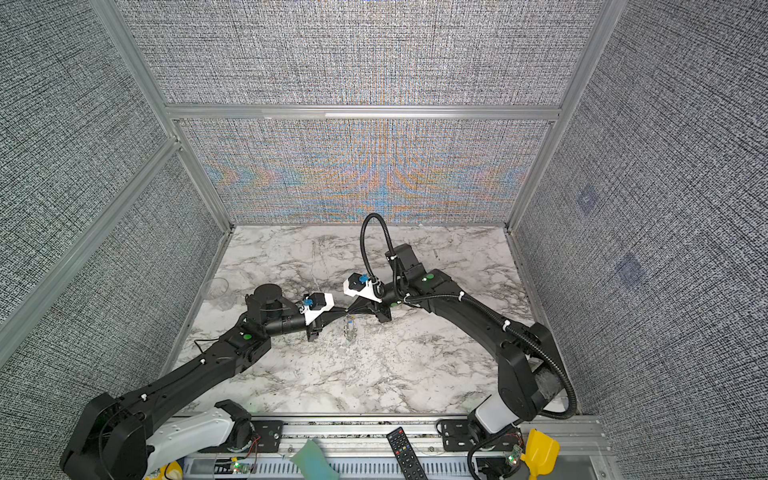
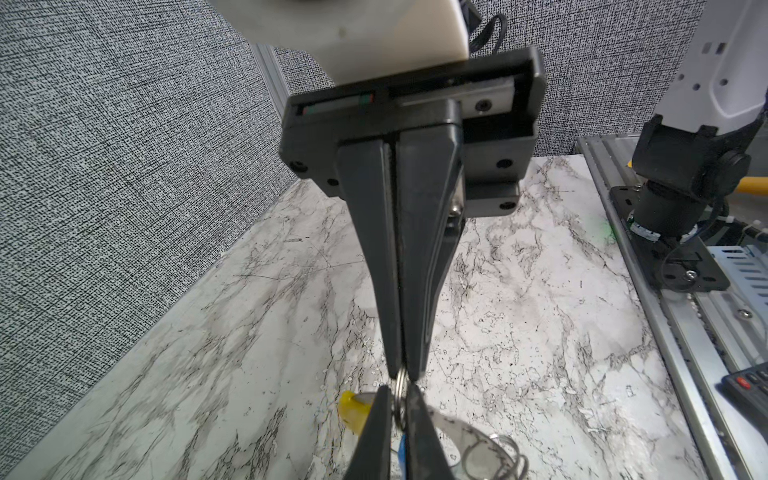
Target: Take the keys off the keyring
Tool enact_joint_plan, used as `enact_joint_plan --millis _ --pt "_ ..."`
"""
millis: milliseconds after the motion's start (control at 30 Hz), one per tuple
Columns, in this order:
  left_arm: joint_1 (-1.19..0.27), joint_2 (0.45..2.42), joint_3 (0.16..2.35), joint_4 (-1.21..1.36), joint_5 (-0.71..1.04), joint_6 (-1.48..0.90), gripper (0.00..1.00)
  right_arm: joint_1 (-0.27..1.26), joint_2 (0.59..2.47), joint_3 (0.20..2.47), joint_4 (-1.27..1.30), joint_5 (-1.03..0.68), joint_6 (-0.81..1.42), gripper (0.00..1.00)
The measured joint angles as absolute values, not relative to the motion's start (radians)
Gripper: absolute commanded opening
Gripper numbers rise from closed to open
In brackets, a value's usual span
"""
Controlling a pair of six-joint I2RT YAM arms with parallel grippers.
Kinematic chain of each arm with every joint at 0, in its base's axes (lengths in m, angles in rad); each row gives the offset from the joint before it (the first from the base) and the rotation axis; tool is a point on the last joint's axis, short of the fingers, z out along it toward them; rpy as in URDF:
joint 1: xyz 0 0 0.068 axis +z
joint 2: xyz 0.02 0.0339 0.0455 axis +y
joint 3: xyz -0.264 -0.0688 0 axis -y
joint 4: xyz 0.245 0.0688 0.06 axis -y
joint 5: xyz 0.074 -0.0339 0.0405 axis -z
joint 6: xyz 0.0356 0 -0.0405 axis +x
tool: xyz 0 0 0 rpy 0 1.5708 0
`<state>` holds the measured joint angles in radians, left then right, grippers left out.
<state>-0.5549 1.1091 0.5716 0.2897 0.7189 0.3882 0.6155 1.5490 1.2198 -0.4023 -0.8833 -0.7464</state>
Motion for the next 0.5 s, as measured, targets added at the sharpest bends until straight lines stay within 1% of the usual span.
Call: enact_joint_plan --millis 133,167,200,300,367,500 --pt "-0.555 1.122 0.573 0.290 0.728 0.388 0.00 0.616 1.552 1.220 -0.409 -0.879 -0.751 0.00" --pt "-0.555 1.126 0.575 0.290 0.731 0.388 0.00 0.614 1.552 1.220 -0.411 -0.879 -0.754 0.00" --pt "-0.555 1.129 0.576 0.291 0.735 0.388 0.00 0.614 1.552 1.220 -0.413 -0.878 -0.754 0.08" --pt "-0.556 1.133 0.576 0.298 0.743 0.385 0.00 0.611 1.541 1.208 -0.402 -0.866 -0.757 0.19" --pt "-0.557 1.136 0.575 0.313 0.758 0.376 0.00 0.604 1.517 1.180 -0.374 -0.846 -0.757 0.21" --pt "-0.557 1.141 0.568 0.361 0.784 0.347 0.00 0.574 1.442 1.095 -0.302 -0.808 -0.756 0.22"
